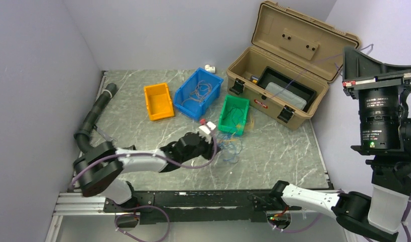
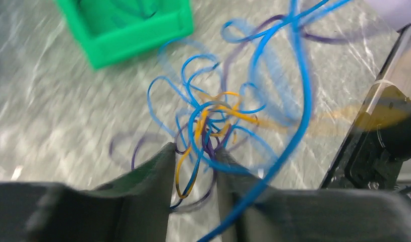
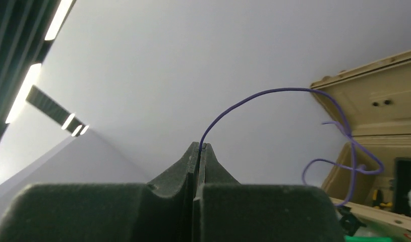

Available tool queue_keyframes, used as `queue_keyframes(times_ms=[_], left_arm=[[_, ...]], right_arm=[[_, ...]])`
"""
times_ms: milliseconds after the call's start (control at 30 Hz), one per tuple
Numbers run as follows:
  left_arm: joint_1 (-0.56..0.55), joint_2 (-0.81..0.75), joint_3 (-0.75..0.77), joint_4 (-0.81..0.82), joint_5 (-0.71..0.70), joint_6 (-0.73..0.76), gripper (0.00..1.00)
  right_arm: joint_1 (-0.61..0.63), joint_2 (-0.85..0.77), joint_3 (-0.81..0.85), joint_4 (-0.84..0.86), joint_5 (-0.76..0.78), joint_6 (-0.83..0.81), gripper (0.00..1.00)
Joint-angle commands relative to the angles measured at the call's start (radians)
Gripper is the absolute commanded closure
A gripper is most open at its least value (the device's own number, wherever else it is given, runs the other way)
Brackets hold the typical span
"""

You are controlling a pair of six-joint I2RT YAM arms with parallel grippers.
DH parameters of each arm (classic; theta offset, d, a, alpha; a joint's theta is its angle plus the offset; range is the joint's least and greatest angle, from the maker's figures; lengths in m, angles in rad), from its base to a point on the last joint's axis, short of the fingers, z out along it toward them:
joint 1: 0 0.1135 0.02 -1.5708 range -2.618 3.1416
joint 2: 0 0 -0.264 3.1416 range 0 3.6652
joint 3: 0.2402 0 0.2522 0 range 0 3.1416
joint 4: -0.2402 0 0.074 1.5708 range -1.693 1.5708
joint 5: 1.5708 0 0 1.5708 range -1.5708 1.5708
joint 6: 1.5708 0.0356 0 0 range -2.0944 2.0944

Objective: Untangle the cables
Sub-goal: Untie the cable.

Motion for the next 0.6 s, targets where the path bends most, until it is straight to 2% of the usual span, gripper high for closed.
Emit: queue_keyframes(times_ms=[0, 67, 233, 400, 567], left_arm=[[0.0, -0.243, -0.146, -0.122, -0.179, -0.015, 0.74], [0.004, -0.348, -0.181, -0.253, -0.266, -0.025, 0.88], [0.077, -0.534, -0.183, -0.586, -0.387, -0.066, 0.99], [0.166, -0.707, -0.193, -0.723, -0.391, -0.095, 1.0], [0.178, -0.8, -0.181, -0.765, -0.384, -0.033, 1.0]], right_arm=[[0.003, -0.045, -0.092, 0.092, 0.156, -0.095, 1.0], [0.002, -0.077, -0.153, 0.114, 0.194, -0.105, 1.0], [0.002, -0.15, -0.321, 0.148, 0.299, -0.108, 1.0], [0.003, -0.182, -0.444, 0.085, 0.321, -0.038, 1.0], [0.002, -0.129, -0.506, -0.034, 0.257, 0.046, 1.0]])
